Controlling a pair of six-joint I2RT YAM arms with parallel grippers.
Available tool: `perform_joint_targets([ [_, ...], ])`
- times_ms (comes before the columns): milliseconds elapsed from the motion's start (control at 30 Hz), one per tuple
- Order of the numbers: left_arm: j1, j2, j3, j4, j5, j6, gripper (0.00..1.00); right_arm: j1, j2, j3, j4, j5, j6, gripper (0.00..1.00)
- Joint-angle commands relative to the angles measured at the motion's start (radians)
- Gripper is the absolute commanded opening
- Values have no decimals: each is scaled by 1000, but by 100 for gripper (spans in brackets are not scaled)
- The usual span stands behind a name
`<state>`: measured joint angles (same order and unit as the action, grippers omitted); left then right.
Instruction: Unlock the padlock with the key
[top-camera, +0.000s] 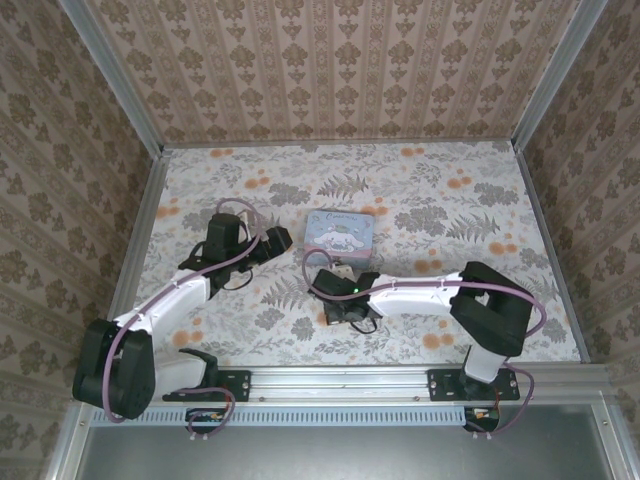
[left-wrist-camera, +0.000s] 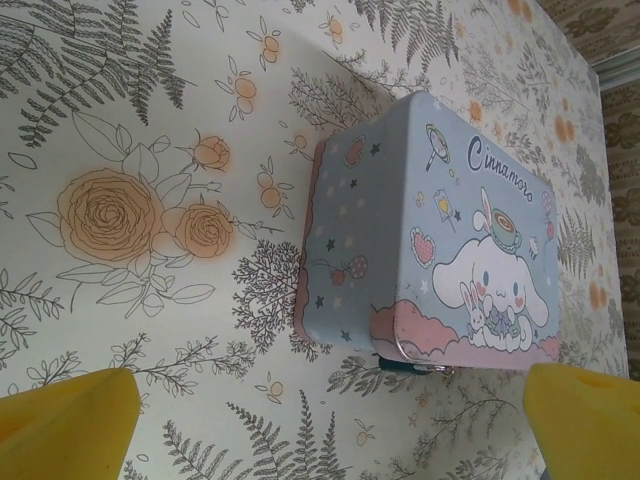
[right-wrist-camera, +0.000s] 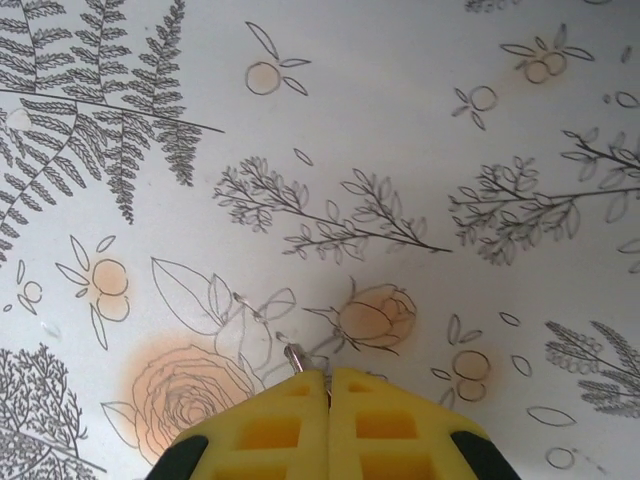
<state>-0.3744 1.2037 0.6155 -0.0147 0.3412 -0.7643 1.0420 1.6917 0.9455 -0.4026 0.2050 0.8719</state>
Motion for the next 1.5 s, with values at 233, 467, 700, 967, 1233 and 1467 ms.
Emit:
perform_joint_targets([
  [233,-49,26,38,-12,18,-23,100,-99,-234,-205,206,-92,119,0],
  [467,-107,56,26,73,81,-118,100,-148,-378,-259,311,-96,207,0],
  [700,-176,106,45,180,138,-205,94,-205,-444,-184,335,-157,191,0],
  [967,-243,169,104,243,156,-246,82,-227,-412,-119,352,-205,174,0],
  [1233,-277,204,115,298,159,-288,71,-230,-395,-122,375,-211,179,0],
  [1467,-299,200,95,333,156,-309,61,-241,-401,-140,392,-212,188,0],
])
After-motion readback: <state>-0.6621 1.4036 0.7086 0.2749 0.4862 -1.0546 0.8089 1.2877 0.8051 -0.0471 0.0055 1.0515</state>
